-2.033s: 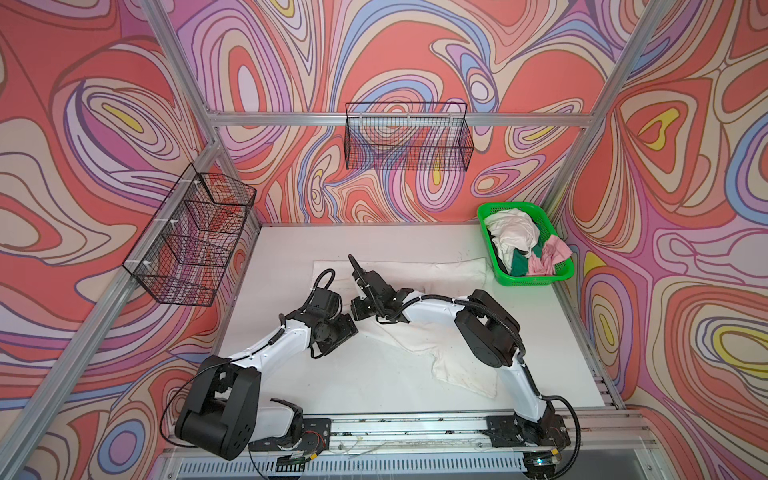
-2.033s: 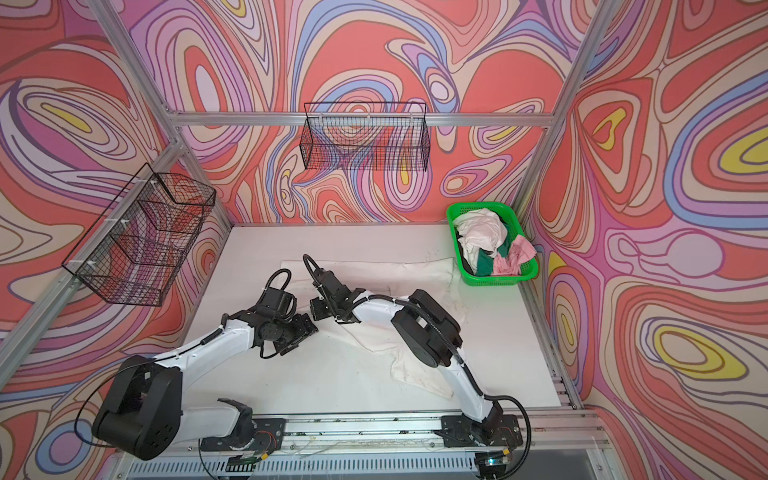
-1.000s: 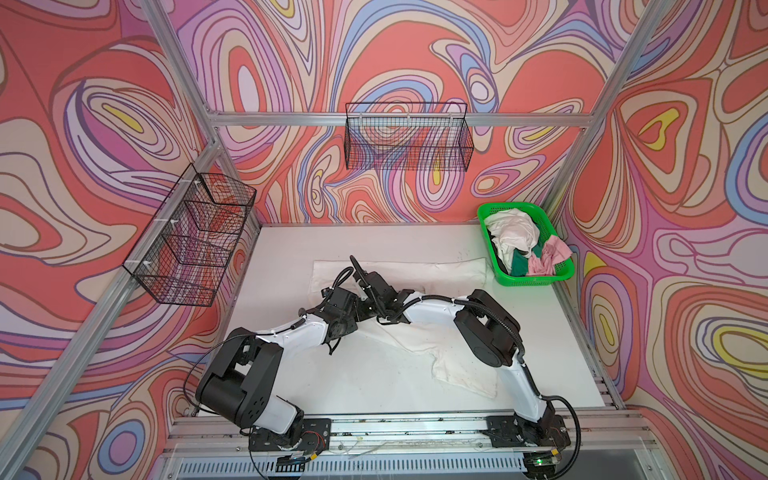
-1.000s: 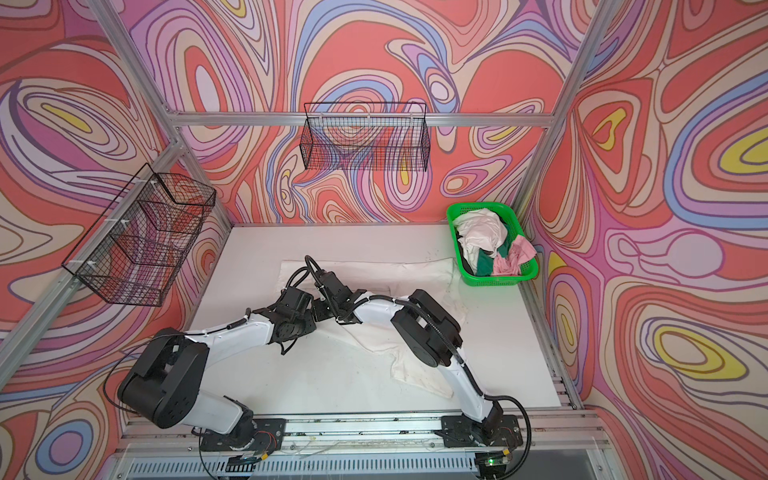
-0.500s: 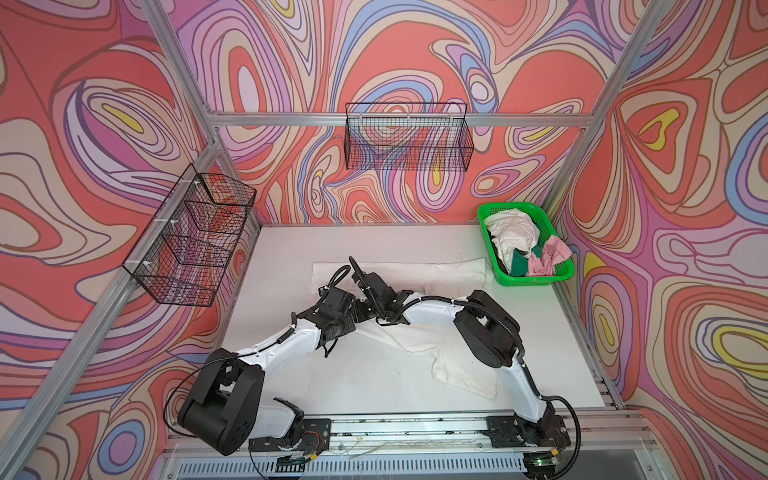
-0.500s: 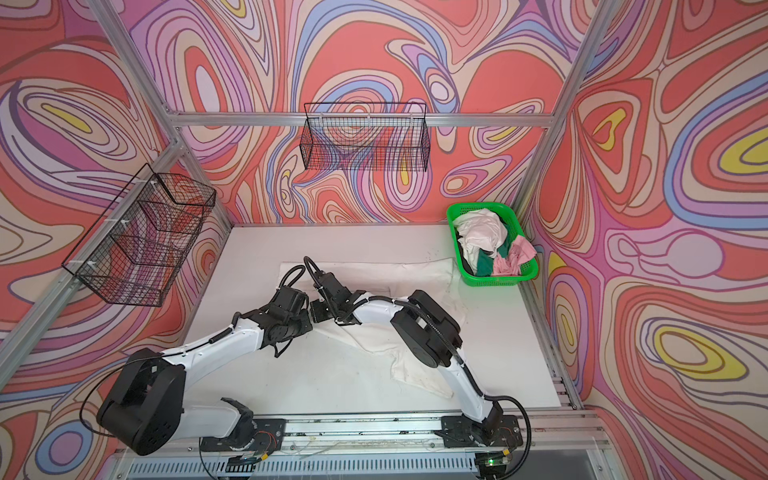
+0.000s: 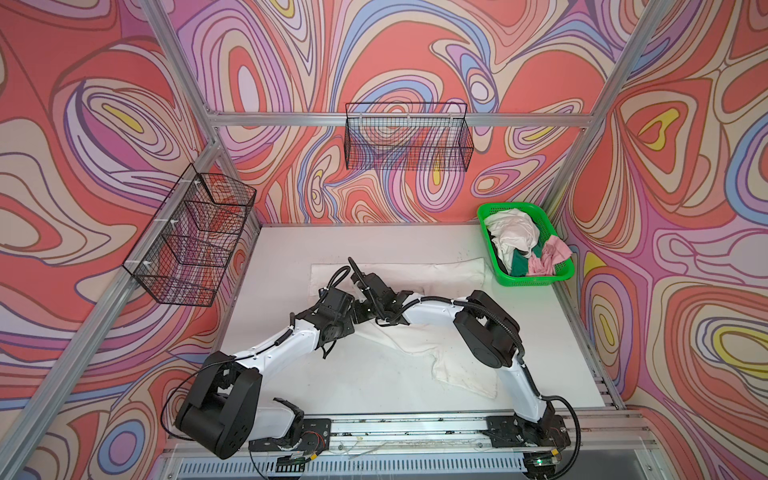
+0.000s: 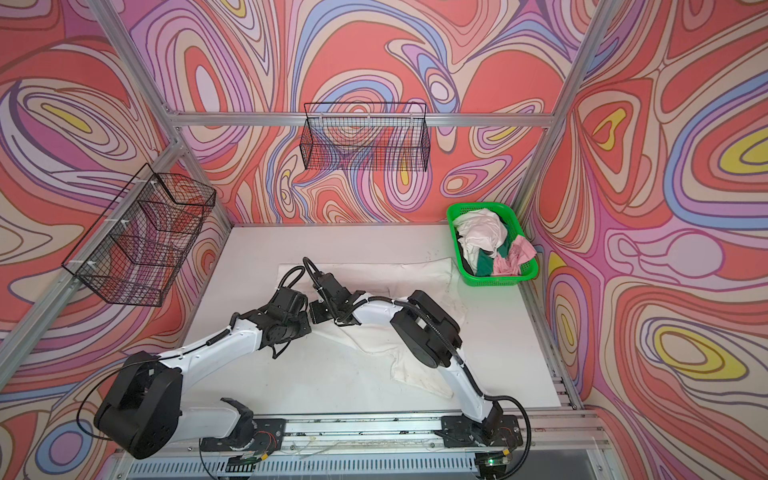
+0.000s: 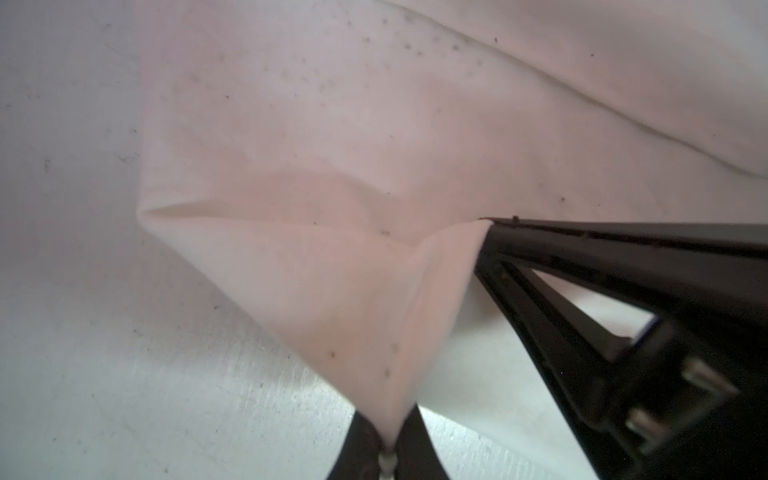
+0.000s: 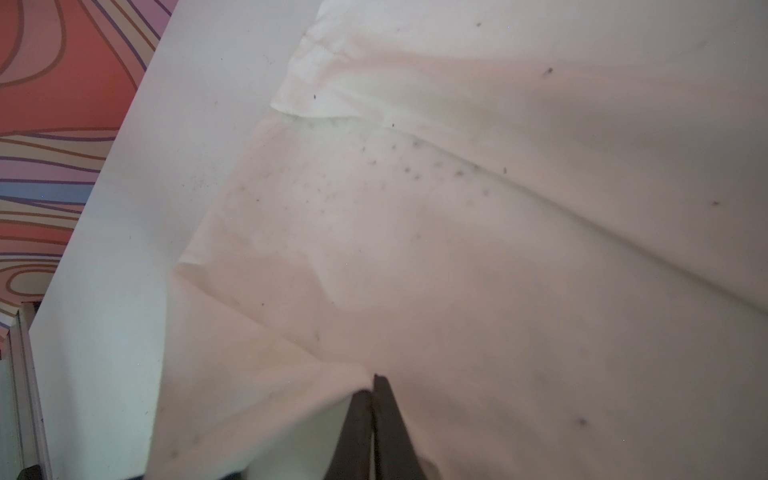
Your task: Fold and stack the t-shirts
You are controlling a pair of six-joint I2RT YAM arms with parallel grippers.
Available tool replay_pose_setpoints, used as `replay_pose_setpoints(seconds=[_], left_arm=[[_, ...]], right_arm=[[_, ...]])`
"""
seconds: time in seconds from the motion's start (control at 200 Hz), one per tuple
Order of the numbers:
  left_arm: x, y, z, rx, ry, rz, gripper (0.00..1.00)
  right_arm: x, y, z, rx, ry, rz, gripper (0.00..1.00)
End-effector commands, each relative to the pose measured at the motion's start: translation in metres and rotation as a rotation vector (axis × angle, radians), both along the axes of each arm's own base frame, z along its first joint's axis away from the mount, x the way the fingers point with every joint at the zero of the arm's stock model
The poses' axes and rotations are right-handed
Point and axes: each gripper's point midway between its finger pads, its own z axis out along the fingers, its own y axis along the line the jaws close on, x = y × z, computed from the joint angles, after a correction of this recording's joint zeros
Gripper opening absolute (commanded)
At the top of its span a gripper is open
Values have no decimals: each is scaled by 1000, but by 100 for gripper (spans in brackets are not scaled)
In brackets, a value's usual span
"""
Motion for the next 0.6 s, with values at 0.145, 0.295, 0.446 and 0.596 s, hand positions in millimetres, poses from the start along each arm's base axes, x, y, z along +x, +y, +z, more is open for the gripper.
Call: replay_pose_setpoints(seconds=[0.145, 0.295, 0.446, 0.596], left_arm=[[-10, -1, -10, 14, 61, -30, 13], [-10, 1, -9, 30, 71, -26, 1], [-15, 8, 18, 15, 35, 32, 0], [-29, 33, 48, 31, -69, 106, 0]], right_arm=[[1, -2, 6, 14, -6, -12, 0], [1, -2, 7, 17, -3, -9, 1], [0, -7, 29, 46, -36, -29, 21], [-1, -31, 66, 74, -117, -99, 36]])
